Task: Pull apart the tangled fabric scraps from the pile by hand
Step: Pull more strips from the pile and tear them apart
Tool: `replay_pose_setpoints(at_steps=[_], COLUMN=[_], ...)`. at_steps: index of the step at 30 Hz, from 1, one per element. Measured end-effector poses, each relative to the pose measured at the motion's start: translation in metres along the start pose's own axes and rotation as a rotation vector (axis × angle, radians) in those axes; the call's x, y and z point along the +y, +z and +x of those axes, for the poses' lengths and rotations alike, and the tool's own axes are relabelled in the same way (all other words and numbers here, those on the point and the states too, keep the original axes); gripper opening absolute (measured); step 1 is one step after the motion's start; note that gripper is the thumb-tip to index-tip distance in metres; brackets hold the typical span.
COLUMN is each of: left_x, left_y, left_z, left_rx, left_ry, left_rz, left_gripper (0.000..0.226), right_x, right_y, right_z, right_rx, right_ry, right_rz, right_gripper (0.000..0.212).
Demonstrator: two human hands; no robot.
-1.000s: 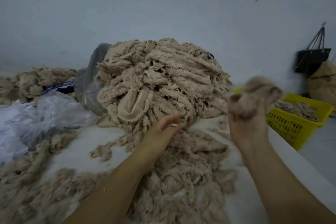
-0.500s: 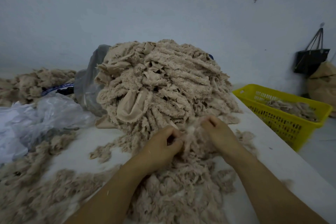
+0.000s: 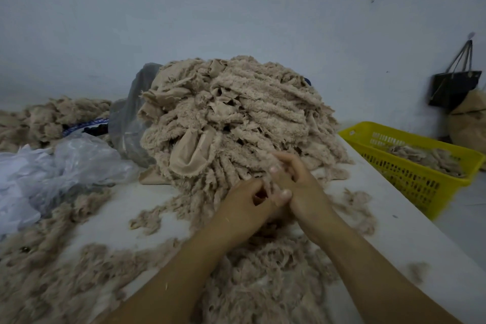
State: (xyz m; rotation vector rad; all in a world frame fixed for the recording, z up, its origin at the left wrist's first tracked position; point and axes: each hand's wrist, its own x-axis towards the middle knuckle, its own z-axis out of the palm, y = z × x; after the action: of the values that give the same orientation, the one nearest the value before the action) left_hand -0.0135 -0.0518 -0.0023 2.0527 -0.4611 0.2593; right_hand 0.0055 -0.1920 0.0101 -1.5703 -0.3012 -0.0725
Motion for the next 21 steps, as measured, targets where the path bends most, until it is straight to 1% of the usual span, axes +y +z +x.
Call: replay_pose_setpoints(at_steps=[2, 3, 4, 5, 6, 8, 9, 11, 14, 15, 18, 21], left_x=[-0.004, -0.005, -0.005, -0.004, -0.003, -0.001, -0.001, -0.001, 0.002, 0.001, 0.001, 0.001], left_y=[0.000, -0.003, -0.005, -0.008, -0.009, -0.013, -0.016, -0.021, -0.023, -0.023, -0.023, -0.026], left_z=[0.000, -0.001, -0.001, -0.001, 0.000, 0.003, 0.005, 0.006, 0.006, 0.007, 0.008, 0.009], left_rx=[0.045, 0.077, 0.111, 0.138, 0.158, 0.203, 0.233, 0.264, 0.310, 0.335, 0.392, 0.432], left_ry=[-0.100, -0.146, -0.186, -0.216, -0.239, -0.288, -0.311, -0.343, -0.382, -0.393, -0.412, -0.485], left_rz=[-0.168, -0.257, -0.343, -0.440, -0.563, -0.858, -0.957, -1.036, -1.089, -1.090, -1.069, -1.109], left_gripper=[0.046, 0.037, 0.027, 0.022, 0.020, 0.023, 0.026, 0.028, 0.025, 0.027, 0.028, 0.030], right_x=[-0.001, -0.002, -0.001, -0.002, -0.001, 0.000, 0.000, 0.001, 0.002, 0.003, 0.004, 0.007], right_y=[0.001, 0.002, 0.002, 0.002, 0.001, -0.002, -0.005, -0.008, -0.006, -0.004, -0.003, -0.002], right_z=[-0.001, -0.001, 0.000, 0.000, 0.003, 0.007, 0.009, 0.011, 0.010, 0.010, 0.008, 0.005], right_rx=[-0.073, -0.087, -0.091, -0.064, -0.013, 0.093, 0.118, 0.124, 0.141, 0.144, 0.105, -0.004], right_ry=[0.048, 0.063, 0.062, 0.065, 0.070, 0.108, 0.122, 0.125, 0.097, 0.076, 0.027, -0.004], right_rz=[0.058, 0.117, 0.173, 0.224, 0.271, 0.347, 0.362, 0.357, 0.300, 0.262, 0.135, -0.053], right_gripper=[0.024, 0.026, 0.022, 0.017, 0.020, 0.022, 0.021, 0.021, 0.037, 0.038, 0.027, 0.025])
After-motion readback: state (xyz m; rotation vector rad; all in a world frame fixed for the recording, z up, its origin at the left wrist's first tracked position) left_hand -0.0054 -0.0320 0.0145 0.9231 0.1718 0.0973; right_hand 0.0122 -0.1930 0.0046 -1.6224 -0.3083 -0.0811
